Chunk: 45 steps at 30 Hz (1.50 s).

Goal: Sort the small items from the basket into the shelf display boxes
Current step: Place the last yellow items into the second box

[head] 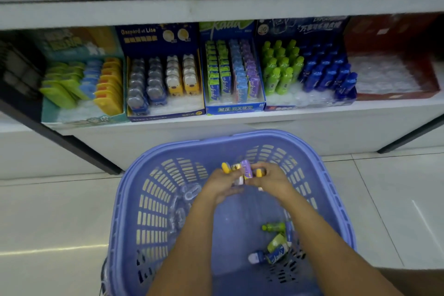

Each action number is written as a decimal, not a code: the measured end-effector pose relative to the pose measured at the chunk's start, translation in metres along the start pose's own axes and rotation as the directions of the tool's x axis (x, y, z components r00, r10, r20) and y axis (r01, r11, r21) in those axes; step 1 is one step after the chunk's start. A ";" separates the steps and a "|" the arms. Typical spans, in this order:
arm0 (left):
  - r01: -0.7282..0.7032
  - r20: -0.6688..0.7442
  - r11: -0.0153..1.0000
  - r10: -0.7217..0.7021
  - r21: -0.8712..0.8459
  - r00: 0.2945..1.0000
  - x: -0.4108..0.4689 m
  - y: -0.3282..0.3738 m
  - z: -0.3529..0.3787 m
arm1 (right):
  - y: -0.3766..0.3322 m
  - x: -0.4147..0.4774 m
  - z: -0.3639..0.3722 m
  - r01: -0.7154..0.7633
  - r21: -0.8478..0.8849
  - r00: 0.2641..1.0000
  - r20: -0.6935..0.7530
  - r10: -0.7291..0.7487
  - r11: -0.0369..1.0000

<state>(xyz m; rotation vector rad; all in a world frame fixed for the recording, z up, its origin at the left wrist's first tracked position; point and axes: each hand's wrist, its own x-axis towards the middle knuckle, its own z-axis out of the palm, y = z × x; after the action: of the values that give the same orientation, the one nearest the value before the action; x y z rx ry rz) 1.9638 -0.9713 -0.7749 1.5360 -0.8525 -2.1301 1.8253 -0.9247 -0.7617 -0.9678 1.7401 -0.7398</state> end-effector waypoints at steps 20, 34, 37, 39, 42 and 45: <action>-0.495 -0.149 0.858 0.476 -0.138 0.867 -0.130 0.073 -0.008 | -0.114 -0.075 -0.022 0.348 0.027 0.924 0.158 -0.348 0.937; -0.579 -0.230 0.813 0.554 -0.060 0.800 -0.130 0.089 -0.004 | -0.161 -0.040 -0.074 0.586 -0.163 0.734 -0.310 -0.604 0.794; -0.531 -0.203 0.842 0.506 -0.093 0.838 -0.126 0.088 0.000 | -0.171 -0.023 -0.086 0.551 -0.296 0.719 -0.307 -0.624 0.780; -0.514 -0.191 0.851 0.489 -0.110 0.851 -0.124 0.089 0.001 | -0.178 -0.013 -0.091 0.527 -0.413 0.717 -0.253 -0.649 0.743; -0.503 -0.182 0.858 0.481 -0.106 0.858 -0.123 0.088 0.000 | -0.185 -0.002 -0.096 0.505 -0.557 0.742 -0.110 -0.662 0.659; -0.492 -0.176 0.866 0.472 -0.088 0.864 -0.122 0.088 -0.002 | -0.193 0.003 -0.098 0.495 -0.601 0.777 -0.017 -0.629 0.627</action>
<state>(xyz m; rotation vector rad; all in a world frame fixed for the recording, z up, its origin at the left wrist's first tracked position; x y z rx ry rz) 2.0017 -0.9622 -0.6296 1.2333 -0.9115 -1.6503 1.7858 -1.0184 -0.5711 -1.9937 1.9072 -0.7463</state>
